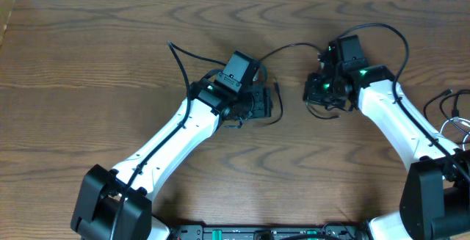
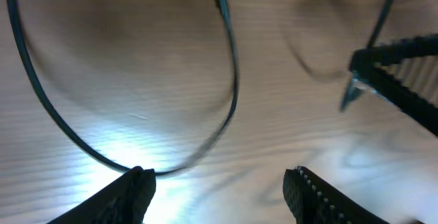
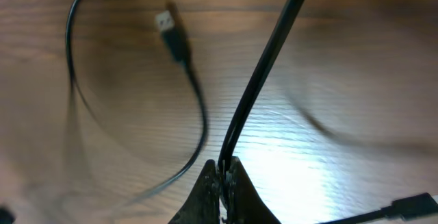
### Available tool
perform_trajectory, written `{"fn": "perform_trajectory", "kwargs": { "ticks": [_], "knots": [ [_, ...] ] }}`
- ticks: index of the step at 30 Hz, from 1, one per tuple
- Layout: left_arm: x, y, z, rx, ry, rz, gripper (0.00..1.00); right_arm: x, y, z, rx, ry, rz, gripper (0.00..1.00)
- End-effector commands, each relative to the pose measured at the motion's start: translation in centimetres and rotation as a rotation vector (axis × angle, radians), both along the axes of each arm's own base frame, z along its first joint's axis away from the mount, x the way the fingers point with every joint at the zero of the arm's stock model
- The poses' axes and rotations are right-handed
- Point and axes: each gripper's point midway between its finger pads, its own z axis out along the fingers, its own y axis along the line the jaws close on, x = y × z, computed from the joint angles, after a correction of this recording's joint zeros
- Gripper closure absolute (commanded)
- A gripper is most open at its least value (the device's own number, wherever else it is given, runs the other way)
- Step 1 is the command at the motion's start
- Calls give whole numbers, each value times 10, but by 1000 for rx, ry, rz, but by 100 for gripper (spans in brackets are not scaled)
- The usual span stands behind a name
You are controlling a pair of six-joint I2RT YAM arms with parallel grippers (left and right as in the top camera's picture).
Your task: Untangle cables
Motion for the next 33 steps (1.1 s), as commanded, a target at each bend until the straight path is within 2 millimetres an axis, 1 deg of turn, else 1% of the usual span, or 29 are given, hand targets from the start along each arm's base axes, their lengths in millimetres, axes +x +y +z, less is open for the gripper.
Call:
{"fn": "perform_trajectory", "kwargs": {
  "ticks": [1, 2, 3, 5, 7, 9, 11, 15, 18, 21, 23, 26, 33],
  "knots": [
    [9, 19, -6, 114, -64, -4, 34, -5, 34, 18, 79, -79, 195, 99],
    [9, 19, -6, 115, -61, -4, 34, -7, 40, 20, 92, -91, 229, 99],
    [8, 20, -7, 118, -57, -4, 34, -11, 54, 24, 125, -111, 300, 99],
    [7, 21, -7, 128, -60, -20, 34, -17, 66, 27, 151, -117, 346, 99],
    [7, 25, -6, 145, -77, -53, 34, -22, 74, 27, 154, -115, 370, 99],
    [12, 41, -4, 190, -87, -16, 34, -27, 81, 26, 148, -112, 391, 99],
    [17, 64, 1, 232, -97, 40, 34, -31, 87, 24, 130, -115, 409, 99],
    [23, 102, 21, 234, -110, 145, 34, -37, 102, 23, 92, -142, 452, 99],
    [23, 128, 34, 228, -116, 219, 34, -39, 114, 24, 71, -179, 481, 99],
    [20, 151, 40, 241, -105, 279, 34, -40, 124, 25, 46, -213, 501, 99],
    [18, 170, 38, 290, -89, 323, 34, -42, 131, 26, 46, -227, 519, 99],
    [13, 194, 29, 369, -42, 372, 34, -45, 137, 27, 44, -239, 532, 99],
    [0, 225, -2, 421, 132, 463, 35, -35, 125, 22, -39, -252, 465, 99]
  ]
}}
